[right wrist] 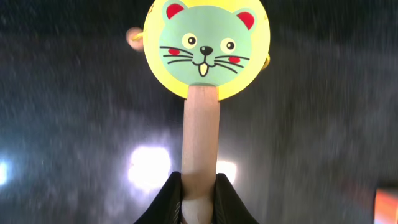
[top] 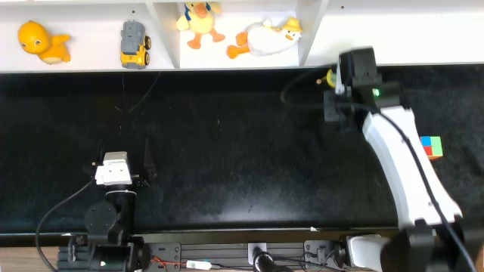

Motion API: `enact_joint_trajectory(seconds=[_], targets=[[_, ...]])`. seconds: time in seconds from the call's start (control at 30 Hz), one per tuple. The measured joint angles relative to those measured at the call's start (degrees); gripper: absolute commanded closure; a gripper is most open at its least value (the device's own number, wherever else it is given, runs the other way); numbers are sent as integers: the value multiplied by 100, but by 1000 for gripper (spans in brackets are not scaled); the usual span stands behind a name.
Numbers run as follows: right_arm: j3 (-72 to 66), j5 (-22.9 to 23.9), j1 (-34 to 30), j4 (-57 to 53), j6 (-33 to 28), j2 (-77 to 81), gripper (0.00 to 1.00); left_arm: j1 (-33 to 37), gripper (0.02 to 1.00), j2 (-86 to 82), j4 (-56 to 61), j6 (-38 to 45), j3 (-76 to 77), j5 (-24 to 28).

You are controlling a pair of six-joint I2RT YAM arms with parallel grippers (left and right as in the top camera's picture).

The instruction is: Store Toys

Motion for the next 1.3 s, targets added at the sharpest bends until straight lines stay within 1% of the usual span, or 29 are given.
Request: enact_joint_trajectory(seconds=[0.17,0.33,0.53,0.7,0.8,0.93,1.0,1.03,1.17,1.23,1.3], targets=[[1095,177,0,46,-518,1064,928,0,20,0,0,0,0,2],[1797,293,0,260,-754,1613,928,0,23,0,0,0,0,2],[1996,470,-22,767,-848,1980,915,0,23,0,0,0,0,2],[2022,474,-48,960,-848,2194,901,0,20,0,0,0,0,2],[2022,461,-48,1093,-850,2210,746,0,20,0,0,0,0,0],[2022,463,-52,1255,-841,2216,684,0,20,0,0,0,0,0],[2022,459,-55,1257,-844,2216,638,0,23,0,0,0,0,2],[2022,422,-55,1250,-820,2216,595,0,25,0,0,0,0,2],[2024,284,-61,1154,-785,2216,588,0,23,0,0,0,0,2],[2033,214,-61,887,-748,2212,586,0,20,0,0,0,0,2],[2028,184,-20,605,-710,2168,557,0,23,0,0,0,0,0]])
